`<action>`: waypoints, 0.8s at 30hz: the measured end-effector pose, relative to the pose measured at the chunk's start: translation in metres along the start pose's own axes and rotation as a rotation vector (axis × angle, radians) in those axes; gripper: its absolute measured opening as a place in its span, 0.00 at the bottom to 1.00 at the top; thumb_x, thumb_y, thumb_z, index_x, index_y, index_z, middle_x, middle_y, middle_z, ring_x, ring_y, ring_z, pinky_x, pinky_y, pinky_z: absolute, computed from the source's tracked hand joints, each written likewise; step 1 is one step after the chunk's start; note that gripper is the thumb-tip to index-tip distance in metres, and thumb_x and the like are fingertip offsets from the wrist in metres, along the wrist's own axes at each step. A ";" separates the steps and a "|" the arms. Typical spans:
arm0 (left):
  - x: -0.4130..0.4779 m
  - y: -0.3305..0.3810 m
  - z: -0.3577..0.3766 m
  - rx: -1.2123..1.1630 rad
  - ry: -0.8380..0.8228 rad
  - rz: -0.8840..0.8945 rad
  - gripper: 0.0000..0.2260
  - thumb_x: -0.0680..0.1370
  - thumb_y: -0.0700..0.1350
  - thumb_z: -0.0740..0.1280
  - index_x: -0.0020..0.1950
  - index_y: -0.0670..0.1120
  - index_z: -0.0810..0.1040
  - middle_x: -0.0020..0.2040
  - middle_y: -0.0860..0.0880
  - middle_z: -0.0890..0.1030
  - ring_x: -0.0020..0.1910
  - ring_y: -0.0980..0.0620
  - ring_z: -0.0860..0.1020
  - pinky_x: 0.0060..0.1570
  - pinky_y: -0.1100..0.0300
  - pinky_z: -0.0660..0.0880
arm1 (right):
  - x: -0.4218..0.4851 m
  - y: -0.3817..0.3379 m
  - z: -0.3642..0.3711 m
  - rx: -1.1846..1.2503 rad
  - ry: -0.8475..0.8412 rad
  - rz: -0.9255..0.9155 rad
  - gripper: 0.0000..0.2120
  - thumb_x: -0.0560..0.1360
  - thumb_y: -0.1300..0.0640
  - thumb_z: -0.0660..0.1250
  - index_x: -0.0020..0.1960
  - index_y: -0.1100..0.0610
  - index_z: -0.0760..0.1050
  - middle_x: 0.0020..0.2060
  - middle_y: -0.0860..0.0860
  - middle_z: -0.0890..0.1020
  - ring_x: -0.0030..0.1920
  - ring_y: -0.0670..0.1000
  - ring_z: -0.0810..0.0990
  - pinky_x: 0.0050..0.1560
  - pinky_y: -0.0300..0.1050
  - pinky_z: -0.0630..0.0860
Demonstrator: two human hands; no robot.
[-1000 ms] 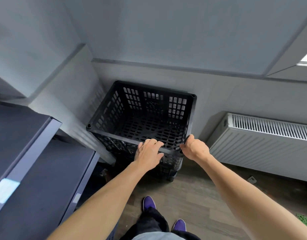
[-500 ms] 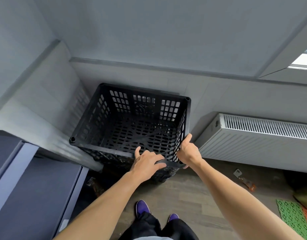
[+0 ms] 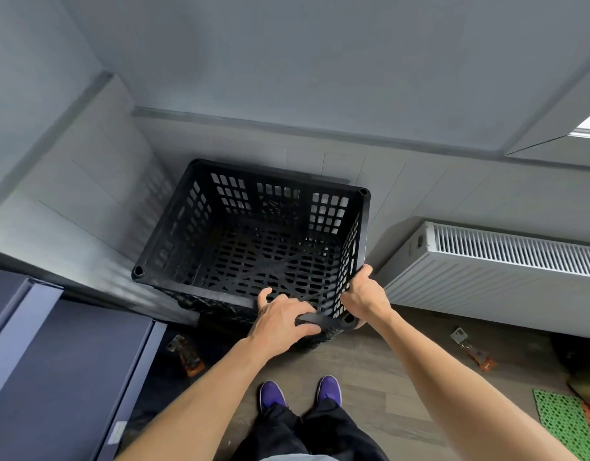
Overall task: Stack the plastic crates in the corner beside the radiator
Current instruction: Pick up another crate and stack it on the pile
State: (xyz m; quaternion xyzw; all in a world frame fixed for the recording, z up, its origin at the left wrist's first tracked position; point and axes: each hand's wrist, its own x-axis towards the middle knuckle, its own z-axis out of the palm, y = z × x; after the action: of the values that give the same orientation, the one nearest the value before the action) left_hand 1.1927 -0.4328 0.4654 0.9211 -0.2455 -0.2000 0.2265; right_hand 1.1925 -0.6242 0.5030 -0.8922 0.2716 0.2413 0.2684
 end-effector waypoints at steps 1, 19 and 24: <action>0.000 0.000 0.001 -0.001 0.003 -0.001 0.15 0.75 0.63 0.65 0.56 0.58 0.79 0.46 0.58 0.80 0.54 0.57 0.72 0.69 0.50 0.40 | 0.000 0.000 0.001 -0.011 0.002 -0.007 0.14 0.77 0.64 0.57 0.61 0.65 0.59 0.40 0.57 0.74 0.38 0.58 0.74 0.39 0.48 0.70; -0.009 0.005 0.010 0.095 0.071 0.007 0.15 0.76 0.64 0.61 0.58 0.59 0.77 0.52 0.58 0.81 0.56 0.56 0.72 0.66 0.54 0.50 | 0.002 0.021 -0.001 -0.325 -0.179 -0.092 0.27 0.72 0.32 0.63 0.37 0.56 0.67 0.31 0.45 0.75 0.22 0.46 0.68 0.37 0.37 0.74; -0.009 0.004 0.007 0.106 0.047 0.008 0.19 0.76 0.65 0.61 0.62 0.58 0.76 0.56 0.57 0.79 0.59 0.55 0.70 0.67 0.53 0.50 | 0.006 0.027 0.006 -0.679 -0.070 -0.321 0.28 0.76 0.34 0.61 0.37 0.60 0.66 0.36 0.48 0.74 0.30 0.47 0.66 0.49 0.47 0.73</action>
State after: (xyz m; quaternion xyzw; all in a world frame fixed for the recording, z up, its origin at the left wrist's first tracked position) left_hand 1.1809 -0.4336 0.4637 0.9353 -0.2539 -0.1643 0.1836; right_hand 1.1786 -0.6415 0.4857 -0.9527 0.0235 0.3029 0.0011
